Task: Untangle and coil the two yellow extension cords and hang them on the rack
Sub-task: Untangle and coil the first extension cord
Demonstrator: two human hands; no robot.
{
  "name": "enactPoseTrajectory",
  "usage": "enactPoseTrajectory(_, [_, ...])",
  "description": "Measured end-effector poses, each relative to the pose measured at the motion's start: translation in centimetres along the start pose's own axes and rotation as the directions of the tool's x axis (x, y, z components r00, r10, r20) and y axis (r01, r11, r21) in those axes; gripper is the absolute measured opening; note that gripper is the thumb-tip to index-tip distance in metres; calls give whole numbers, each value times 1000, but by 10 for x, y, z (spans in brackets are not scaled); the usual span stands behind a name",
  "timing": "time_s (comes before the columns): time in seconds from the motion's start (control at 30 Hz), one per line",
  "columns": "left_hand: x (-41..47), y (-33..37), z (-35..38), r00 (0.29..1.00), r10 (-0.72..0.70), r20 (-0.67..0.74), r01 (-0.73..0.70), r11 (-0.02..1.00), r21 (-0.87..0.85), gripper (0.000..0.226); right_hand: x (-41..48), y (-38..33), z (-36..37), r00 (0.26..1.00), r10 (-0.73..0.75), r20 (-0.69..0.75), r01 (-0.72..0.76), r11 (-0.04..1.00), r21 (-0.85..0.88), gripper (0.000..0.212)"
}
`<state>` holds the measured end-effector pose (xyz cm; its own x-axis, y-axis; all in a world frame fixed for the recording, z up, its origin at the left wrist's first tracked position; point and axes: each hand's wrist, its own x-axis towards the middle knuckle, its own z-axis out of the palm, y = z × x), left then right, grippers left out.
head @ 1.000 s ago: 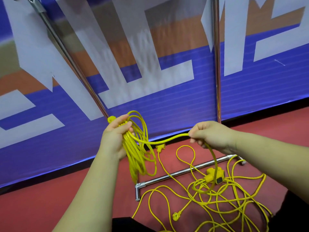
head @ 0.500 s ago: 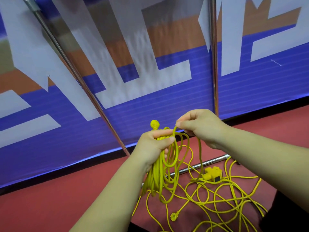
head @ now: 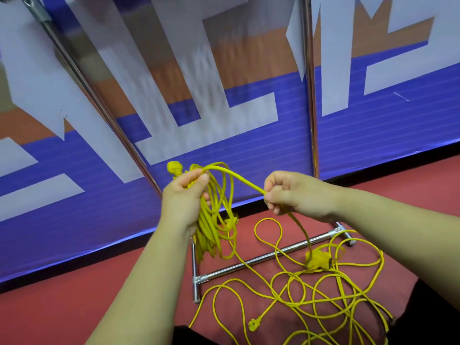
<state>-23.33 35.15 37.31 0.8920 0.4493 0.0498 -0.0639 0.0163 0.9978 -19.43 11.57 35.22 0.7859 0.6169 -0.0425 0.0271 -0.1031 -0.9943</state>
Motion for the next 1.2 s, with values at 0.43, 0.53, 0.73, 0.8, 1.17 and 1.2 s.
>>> enactPoseTrajectory(0.43, [14, -8, -44, 986, -81, -148, 80, 997, -16, 23, -1, 3, -29, 952, 123, -280, -125, 992, 12, 5])
enactPoseTrajectory(0.53, [9, -10, -38, 988, -80, -129, 78, 997, -16, 20, 2, -20, -18, 940, 146, -308, -60, 960, 272, 1])
enactPoseTrajectory(0.73, [-15, -18, -10, 992, -107, 60, 100, 990, 104, 14, -5, -42, 1, 942, 115, -315, -3, 943, 333, 7])
enactPoseTrajectory(0.8, [-24, -22, 0, 982, -138, 126, 125, 986, 110, 14, -5, -44, 6, 941, 123, -316, -5, 937, 348, 9])
enactPoseTrajectory(1.17, [-47, -28, 38, 915, -234, 328, 225, 972, 66, 25, -2, -45, 11, 929, 161, -334, 7, 893, 451, 16])
enactPoseTrajectory(1.2, [-49, -28, 40, 911, -237, 338, 228, 971, 70, 25, -2, -45, 11, 928, 162, -337, 11, 889, 457, 15])
